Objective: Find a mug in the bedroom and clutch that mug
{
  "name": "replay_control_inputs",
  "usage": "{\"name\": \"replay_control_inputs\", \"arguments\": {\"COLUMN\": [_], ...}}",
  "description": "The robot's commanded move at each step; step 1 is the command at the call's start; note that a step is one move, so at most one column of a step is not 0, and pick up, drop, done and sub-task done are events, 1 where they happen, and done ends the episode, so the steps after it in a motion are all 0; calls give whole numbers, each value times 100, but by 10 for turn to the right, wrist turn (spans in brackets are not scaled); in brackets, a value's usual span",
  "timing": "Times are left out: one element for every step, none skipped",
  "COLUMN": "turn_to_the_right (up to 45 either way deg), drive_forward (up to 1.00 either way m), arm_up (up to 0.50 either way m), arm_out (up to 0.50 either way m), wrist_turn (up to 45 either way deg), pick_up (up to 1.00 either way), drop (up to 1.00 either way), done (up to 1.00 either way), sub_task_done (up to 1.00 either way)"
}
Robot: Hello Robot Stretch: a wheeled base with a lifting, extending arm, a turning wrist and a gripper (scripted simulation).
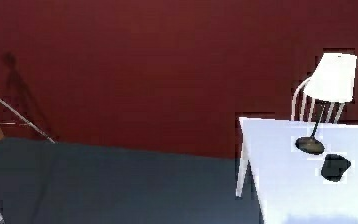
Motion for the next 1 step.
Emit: {"name": "replay_control_inputs", "arguments": {"turn_to_the_right": [30], "drive_forward": [0], "arm_up": [0], "arm_out": [0], "wrist_turn": [0], "pick_up": [0], "drop": [0], "done": [0], "sub_task_done": [0]}}
